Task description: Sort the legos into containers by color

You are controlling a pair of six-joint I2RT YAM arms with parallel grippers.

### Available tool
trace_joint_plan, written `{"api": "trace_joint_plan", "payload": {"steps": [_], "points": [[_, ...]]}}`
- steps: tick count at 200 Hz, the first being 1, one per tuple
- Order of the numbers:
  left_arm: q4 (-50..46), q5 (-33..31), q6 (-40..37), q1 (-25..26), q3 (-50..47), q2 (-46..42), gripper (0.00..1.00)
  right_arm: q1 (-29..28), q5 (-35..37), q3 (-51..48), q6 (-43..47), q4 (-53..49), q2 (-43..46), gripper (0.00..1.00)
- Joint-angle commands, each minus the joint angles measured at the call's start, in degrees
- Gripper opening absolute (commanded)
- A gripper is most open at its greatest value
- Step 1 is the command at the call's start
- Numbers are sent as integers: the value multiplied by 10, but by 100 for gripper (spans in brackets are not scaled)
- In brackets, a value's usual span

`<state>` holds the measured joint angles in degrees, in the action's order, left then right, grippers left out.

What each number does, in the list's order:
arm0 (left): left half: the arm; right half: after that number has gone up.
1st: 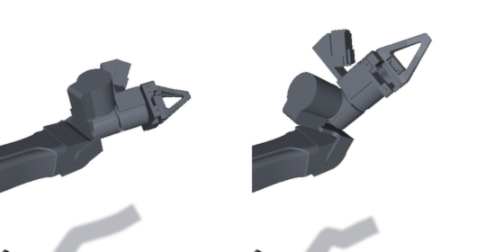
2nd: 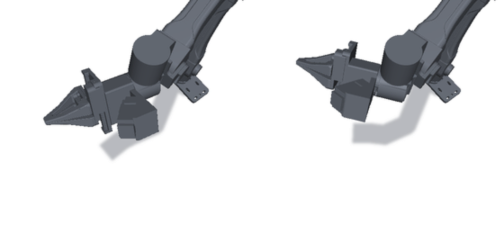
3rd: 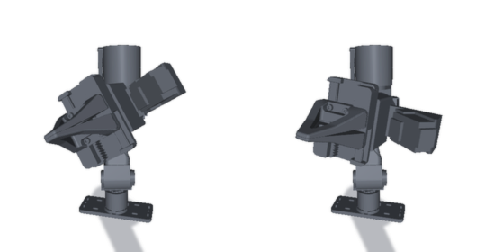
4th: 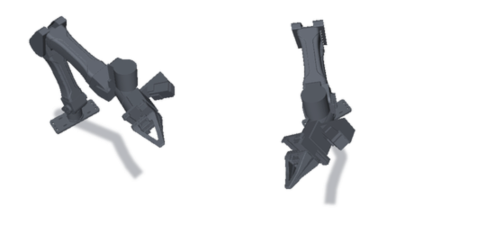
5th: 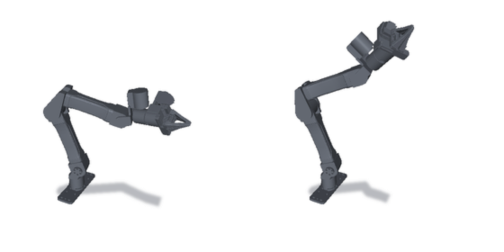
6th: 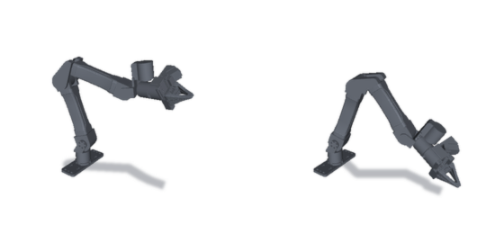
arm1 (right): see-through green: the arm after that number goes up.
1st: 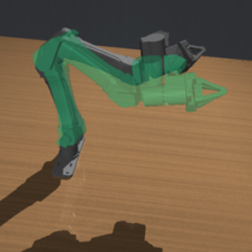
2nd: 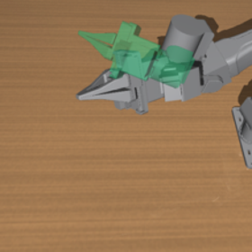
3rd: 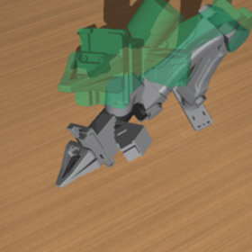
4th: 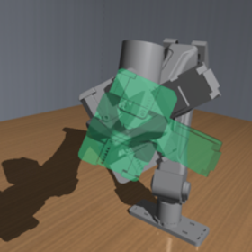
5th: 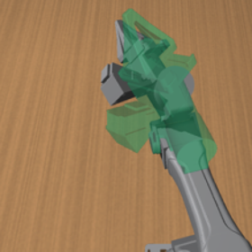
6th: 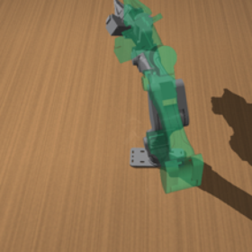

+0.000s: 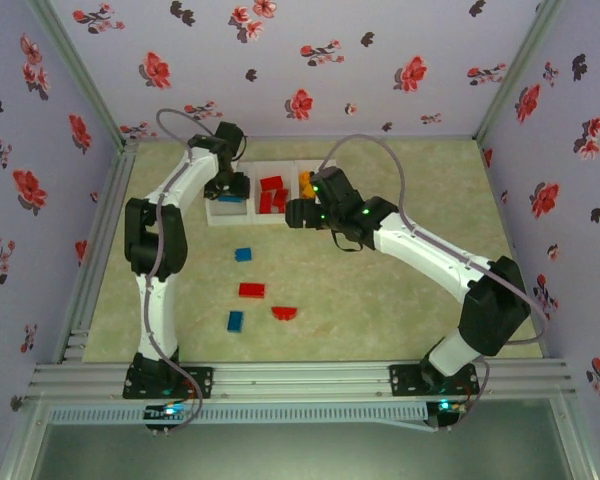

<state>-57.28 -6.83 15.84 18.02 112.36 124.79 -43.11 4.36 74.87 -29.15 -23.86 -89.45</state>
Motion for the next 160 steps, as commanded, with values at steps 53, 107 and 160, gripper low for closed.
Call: {"api": "trace_joint_plan", "payload": {"steps": [53,107,160], "points": [[-7,7,-9,-5,4,-26,73,3,13,1,-5,-5,9,86],[-13,5,2,-4,-16,-54,73,3,13,9,-3,-5,2,86],[43,8,75,16,-192,-187,75,4,11,20,1,-8,-15,86]]}}
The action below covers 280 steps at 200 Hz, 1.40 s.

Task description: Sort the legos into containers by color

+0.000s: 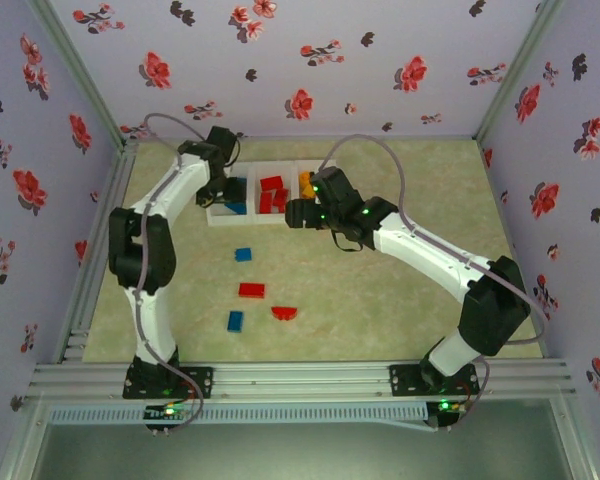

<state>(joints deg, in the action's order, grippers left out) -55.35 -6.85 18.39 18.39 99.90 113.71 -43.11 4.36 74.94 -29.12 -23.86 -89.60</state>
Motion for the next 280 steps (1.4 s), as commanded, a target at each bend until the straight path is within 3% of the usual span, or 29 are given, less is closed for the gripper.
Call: {"api": "trace_joint_plan", "payload": {"steps": [1,39,77,139,280], "points": [[24,9,51,13,-71,-78,75,4,11,19,1,-8,-14,86],[77,11,108,49,-187,-149,75,4,4,31,2,-8,-29,86],[112,24,148,71,-244,-150,73,3,-6,34,-1,-2,-35,85],[140,31,159,92,-270,-109,64,4,-2,15,-1,-4,-25,85],[158,37,166,101,-295,-49,60,3,-2,13,-4,-5,-24,85]]}}
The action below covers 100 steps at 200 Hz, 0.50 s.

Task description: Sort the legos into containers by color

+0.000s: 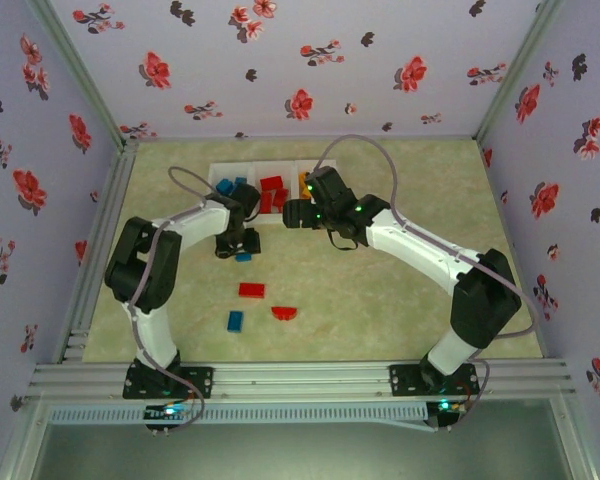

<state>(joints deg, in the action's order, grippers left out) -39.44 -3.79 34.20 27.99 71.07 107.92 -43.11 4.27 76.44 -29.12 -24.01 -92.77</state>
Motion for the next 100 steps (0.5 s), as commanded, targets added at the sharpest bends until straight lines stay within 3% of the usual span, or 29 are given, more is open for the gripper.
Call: {"api": "trace_joint_plan", "payload": {"steps": [1,100], "points": [[-1,6,8,5,-6,9,59,3,-1,-3,-4,-3,8,85],[-26,2,-11,7,17,-6,45,4,8,-10,-2,-5,23,85]]}}
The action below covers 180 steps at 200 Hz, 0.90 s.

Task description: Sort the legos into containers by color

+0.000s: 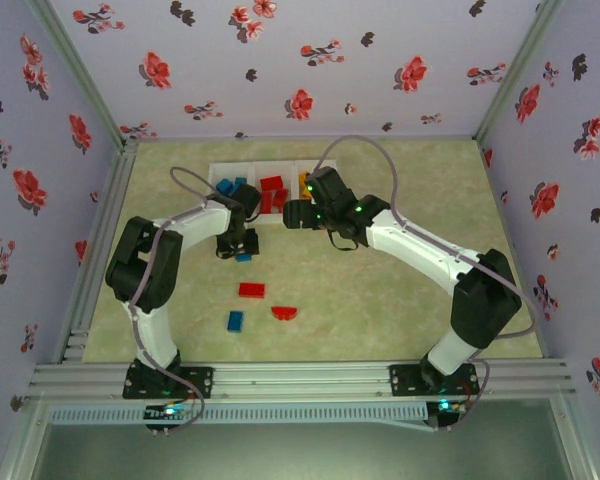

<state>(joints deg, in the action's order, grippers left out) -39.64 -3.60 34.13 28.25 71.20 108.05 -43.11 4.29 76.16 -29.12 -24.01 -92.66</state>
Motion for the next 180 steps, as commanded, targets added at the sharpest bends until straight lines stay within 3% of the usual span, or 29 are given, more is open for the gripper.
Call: {"api": "trace_joint_plan", "payload": {"steps": [1,94,180], "points": [[-25,-1,-11,4,16,-8,45,3,8,-8,-1,-5,22,85],[-117,-30,-75,-37,169,-12,41,4,35,-19,11,-25,59,86],[-174,-41,-159,-100,375,97,41,4,29,-36,5,-29,78,86]]}}
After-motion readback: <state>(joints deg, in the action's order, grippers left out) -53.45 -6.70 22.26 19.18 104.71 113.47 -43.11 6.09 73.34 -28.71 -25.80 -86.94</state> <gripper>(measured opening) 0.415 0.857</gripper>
